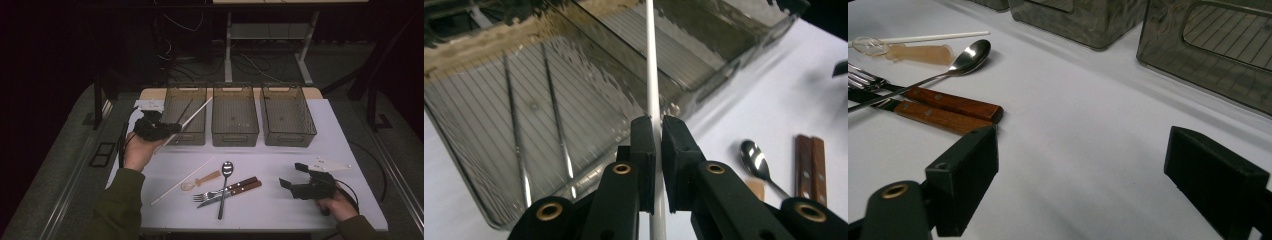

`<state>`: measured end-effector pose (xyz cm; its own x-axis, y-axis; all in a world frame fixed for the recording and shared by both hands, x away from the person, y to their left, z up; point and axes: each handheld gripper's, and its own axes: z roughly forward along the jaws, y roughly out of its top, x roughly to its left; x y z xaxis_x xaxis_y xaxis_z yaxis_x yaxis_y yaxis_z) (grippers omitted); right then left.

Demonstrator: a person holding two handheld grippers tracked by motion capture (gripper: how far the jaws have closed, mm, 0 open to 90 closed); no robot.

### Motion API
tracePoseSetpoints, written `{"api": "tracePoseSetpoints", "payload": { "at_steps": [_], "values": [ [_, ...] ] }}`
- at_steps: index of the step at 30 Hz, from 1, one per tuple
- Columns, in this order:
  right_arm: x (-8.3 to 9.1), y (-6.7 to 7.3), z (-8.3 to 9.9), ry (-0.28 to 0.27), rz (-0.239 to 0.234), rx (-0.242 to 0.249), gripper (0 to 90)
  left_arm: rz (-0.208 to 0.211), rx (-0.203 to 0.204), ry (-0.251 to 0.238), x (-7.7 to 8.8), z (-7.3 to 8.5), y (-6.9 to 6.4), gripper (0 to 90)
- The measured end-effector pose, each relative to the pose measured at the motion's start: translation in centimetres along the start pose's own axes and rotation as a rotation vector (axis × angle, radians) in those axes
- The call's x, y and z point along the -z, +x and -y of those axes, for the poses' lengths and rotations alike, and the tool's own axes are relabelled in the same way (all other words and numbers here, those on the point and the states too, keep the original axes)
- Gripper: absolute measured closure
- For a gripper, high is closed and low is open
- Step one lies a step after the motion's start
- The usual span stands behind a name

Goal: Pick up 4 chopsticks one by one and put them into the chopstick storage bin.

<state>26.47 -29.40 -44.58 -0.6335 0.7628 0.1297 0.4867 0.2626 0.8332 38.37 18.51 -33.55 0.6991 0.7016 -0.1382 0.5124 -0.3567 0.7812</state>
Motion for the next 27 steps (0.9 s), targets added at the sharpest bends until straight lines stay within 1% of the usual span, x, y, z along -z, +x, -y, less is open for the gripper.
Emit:
{"api": "tracePoseSetpoints", "payload": {
  "at_steps": [5,6,7,9,10,12,16,17,18,19,20,21,24,27],
  "values": [
    [0.1,0.0,-0.1,-0.009,0.001,-0.006,14.4,-0.017,0.016,-0.006,-0.3,-1.1,0.8,84.0],
    [0.1,-0.1,-0.1,-0.013,0.002,-0.005,14.4,-0.022,0.012,0.000,-0.5,-1.4,1.0,84.0],
    [0.2,-0.1,-0.1,-0.015,0.004,-0.006,14.3,-0.025,0.013,-0.008,-0.6,-1.5,1.1,84.0],
    [0.2,-0.1,-0.1,-0.016,0.003,-0.009,14.4,-0.036,0.013,-0.007,-0.9,-1.9,1.5,84.0],
    [0.2,-0.1,-0.1,-0.017,0.003,-0.008,14.4,-0.045,0.021,-0.012,-1.1,-2.1,1.6,84.0],
    [0.2,-0.1,-0.1,-0.018,0.003,-0.006,14.4,-0.052,0.025,-0.015,-1.4,-2.3,2.1,84.0],
    [0.3,-0.1,-0.1,-0.022,0.003,-0.012,14.4,-0.082,0.033,-0.012,-2.5,-2.8,2.9,84.0],
    [0.3,-0.1,-0.1,-0.022,0.003,-0.013,14.4,-0.089,0.028,-0.014,-2.7,-2.9,3.2,84.0],
    [0.4,-0.1,-0.1,-0.022,0.003,-0.015,14.4,-0.095,0.043,-0.019,-3.0,-3.0,3.3,84.0],
    [0.4,-0.1,-0.1,-0.026,0.002,-0.011,14.4,-0.101,0.049,-0.022,-3.2,-3.1,3.6,84.0],
    [0.4,-0.1,-0.1,-0.027,0.001,-0.011,14.3,-0.108,0.041,-0.018,-3.5,-3.2,3.9,84.0],
    [0.4,-0.1,-0.1,-0.027,0.001,-0.011,14.4,-0.115,0.054,-0.020,-3.7,-3.2,4.1,84.0],
    [0.4,-0.1,-0.1,-0.028,0.001,-0.011,14.4,-0.130,0.067,-0.020,-4.4,-3.5,4.9,84.0],
    [0.5,-0.1,-0.1,-0.031,-0.001,-0.014,14.4,-0.133,0.081,-0.024,-5.1,-3.7,5.7,84.0]
  ]
}}
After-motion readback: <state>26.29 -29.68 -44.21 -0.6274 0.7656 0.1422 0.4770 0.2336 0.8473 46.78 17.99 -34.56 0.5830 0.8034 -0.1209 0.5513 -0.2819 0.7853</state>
